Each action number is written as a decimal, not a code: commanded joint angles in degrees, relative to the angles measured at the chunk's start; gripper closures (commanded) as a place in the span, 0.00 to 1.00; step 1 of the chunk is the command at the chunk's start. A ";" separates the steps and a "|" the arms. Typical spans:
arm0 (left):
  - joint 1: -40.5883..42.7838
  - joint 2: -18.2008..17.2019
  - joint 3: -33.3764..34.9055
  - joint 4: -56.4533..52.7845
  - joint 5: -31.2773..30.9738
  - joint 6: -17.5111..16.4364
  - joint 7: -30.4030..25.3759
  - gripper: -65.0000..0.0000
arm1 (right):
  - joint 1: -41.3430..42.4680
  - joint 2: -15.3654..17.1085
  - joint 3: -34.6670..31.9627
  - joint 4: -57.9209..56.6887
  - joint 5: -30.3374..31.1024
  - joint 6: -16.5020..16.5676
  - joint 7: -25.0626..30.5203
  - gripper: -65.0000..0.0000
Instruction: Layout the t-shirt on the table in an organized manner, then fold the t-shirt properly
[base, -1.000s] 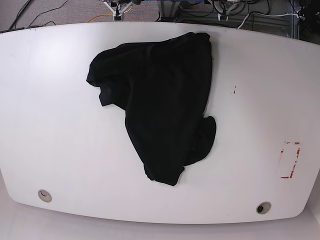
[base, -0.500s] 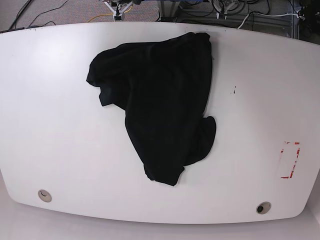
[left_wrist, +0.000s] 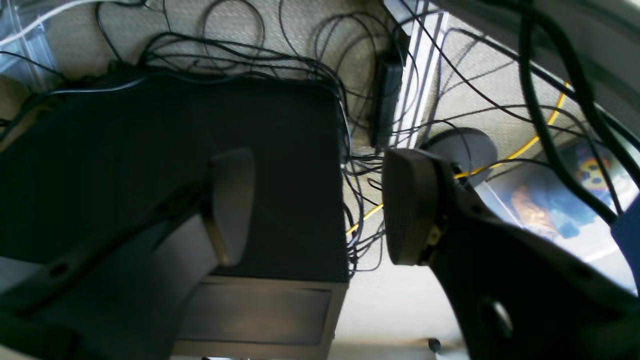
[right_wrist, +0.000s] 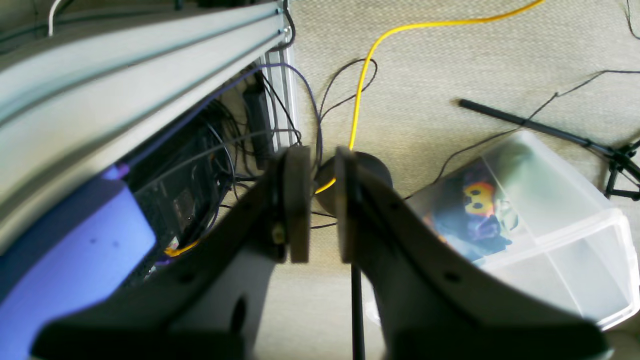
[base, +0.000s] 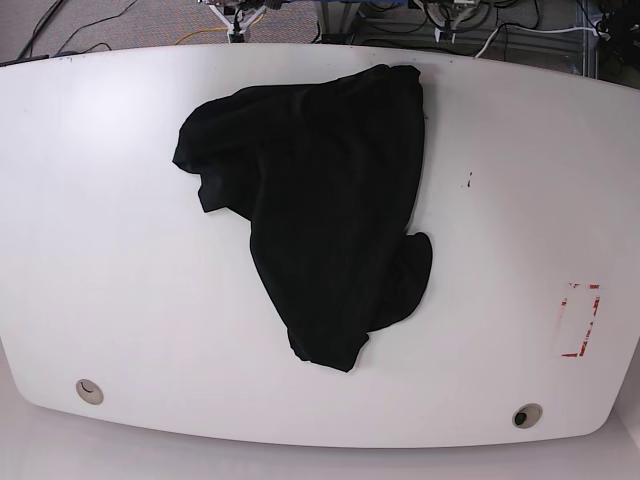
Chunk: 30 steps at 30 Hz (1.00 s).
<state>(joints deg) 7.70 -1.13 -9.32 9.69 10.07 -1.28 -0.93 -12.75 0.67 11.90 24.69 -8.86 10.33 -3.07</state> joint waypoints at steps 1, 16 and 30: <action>0.25 -0.15 -0.04 0.02 0.00 0.09 0.01 0.42 | 0.05 0.08 0.01 0.24 -0.06 0.09 0.48 0.87; 0.69 -0.15 -0.04 0.02 -0.09 0.09 -2.54 0.42 | -0.04 0.08 0.01 0.24 -0.15 0.09 0.57 0.87; 3.59 -0.24 -0.04 0.72 -0.09 0.09 -6.32 0.42 | -1.97 0.17 0.01 1.73 -0.15 0.18 3.29 0.87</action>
<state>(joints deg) 10.55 -1.17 -9.32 9.65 10.07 -1.28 -6.96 -13.23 0.64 11.90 25.17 -8.84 10.44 -0.12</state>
